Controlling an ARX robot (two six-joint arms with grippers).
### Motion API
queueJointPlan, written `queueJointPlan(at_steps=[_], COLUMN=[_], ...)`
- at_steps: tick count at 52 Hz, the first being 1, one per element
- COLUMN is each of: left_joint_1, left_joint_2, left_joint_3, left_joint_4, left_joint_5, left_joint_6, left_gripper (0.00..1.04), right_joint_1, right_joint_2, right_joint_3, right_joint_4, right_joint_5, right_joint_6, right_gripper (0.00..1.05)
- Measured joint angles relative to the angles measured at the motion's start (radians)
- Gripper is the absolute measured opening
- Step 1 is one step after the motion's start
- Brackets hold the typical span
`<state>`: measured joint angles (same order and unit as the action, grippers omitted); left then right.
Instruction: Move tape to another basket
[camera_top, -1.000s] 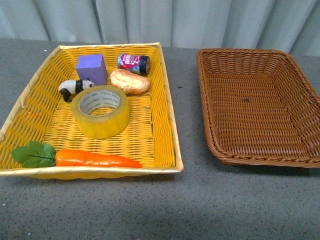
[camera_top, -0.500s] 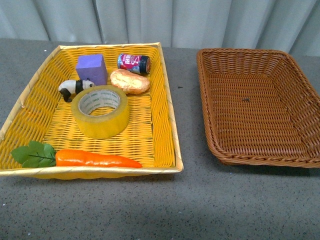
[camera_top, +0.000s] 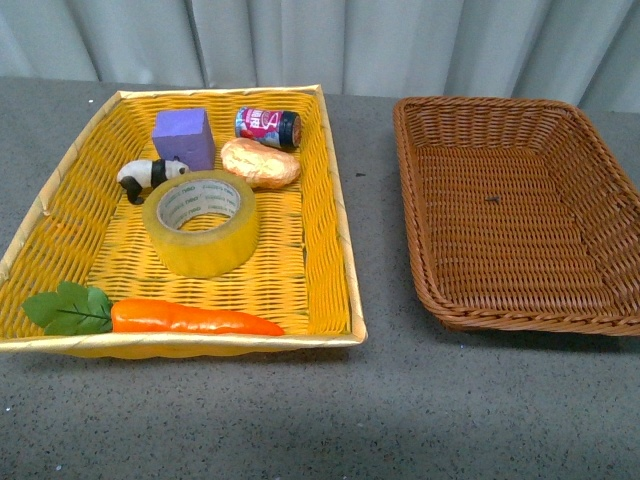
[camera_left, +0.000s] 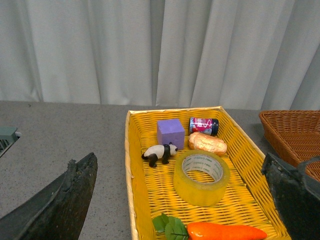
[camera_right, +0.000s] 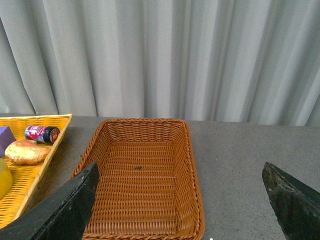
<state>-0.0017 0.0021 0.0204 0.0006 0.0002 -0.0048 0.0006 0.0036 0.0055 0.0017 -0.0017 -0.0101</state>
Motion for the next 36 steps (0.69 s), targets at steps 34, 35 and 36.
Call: queueJointPlan(at_steps=[34, 35, 36], left_joint_1=[0.000, 0.000, 0.000], left_joint_2=[0.000, 0.000, 0.000], left_joint_3=[0.000, 0.000, 0.000], left_joint_4=[0.000, 0.000, 0.000], left_joint_5=[0.000, 0.000, 0.000], left_joint_6=[0.000, 0.000, 0.000], left_gripper=[0.98, 0.98, 0.98], right_joint_1=[0.000, 0.000, 0.000], right_joint_2=[0.000, 0.000, 0.000], right_joint_3=[0.000, 0.000, 0.000], right_joint_4=[0.000, 0.000, 0.000], right_joint_5=[0.000, 0.000, 0.000], right_joint_6=[0.000, 0.000, 0.000], right_gripper=[0.96, 0.96, 0.96])
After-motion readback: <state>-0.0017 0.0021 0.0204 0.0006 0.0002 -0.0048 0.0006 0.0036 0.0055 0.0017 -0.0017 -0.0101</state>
